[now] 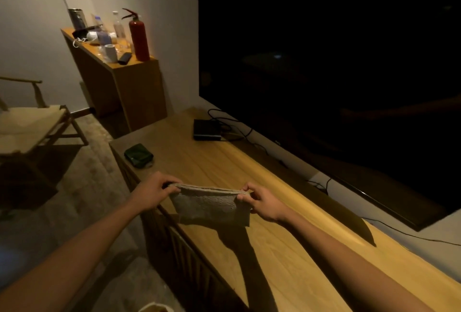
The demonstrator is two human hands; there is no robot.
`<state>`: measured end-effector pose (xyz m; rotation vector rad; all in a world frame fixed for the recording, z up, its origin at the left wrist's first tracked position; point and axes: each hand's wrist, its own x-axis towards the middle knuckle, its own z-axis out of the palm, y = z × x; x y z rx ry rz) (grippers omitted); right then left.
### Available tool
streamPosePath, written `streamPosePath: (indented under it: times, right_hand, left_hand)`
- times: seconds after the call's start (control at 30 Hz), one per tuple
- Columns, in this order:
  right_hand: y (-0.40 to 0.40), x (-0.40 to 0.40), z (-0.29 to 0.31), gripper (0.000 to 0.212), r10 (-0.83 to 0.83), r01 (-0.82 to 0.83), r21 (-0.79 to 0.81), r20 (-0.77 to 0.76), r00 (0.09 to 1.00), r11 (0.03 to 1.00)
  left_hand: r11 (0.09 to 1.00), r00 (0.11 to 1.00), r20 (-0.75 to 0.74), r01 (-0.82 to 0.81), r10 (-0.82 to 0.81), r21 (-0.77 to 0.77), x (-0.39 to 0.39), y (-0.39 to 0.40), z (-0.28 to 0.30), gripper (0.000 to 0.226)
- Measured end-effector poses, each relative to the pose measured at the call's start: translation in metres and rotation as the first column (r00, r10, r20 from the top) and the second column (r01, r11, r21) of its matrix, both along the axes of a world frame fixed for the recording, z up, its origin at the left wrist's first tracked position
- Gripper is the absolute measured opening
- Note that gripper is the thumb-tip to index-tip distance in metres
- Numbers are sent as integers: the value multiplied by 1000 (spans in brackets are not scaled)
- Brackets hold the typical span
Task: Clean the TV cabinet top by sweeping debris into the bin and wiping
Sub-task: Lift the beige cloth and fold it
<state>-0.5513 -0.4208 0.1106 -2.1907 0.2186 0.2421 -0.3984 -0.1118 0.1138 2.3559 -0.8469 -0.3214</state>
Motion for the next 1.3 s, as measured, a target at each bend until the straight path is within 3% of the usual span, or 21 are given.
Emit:
streamPosePath:
  times: [0.2, 0.4, 0.8, 1.1, 1.3]
  right_hand:
    - [-2, 50, 9, 9, 17, -13, -134, 27, 999, 991]
    - [13, 101, 11, 13, -79, 88, -175, 57, 995, 981]
    - [97, 214, -8, 10, -406, 409, -53, 46, 913, 911]
    - [138, 292, -9, 8, -548, 549, -46, 33, 836, 835]
    - [135, 365, -8, 11, -547, 560, -229, 122, 828, 796]
  left_hand:
    - [1000, 1000, 14, -12, 12, 9, 48, -1, -3, 33]
    - [999, 1000, -16, 7, -6, 52, 114, 3, -12, 26]
    - [967, 965, -74, 254, -253, 2, 290, 37, 6, 13]
    - [907, 906, 94, 419, -413, -47, 411, 23, -5, 12]
    - [914, 901, 188, 404, -390, -36, 483, 4, -2, 17]
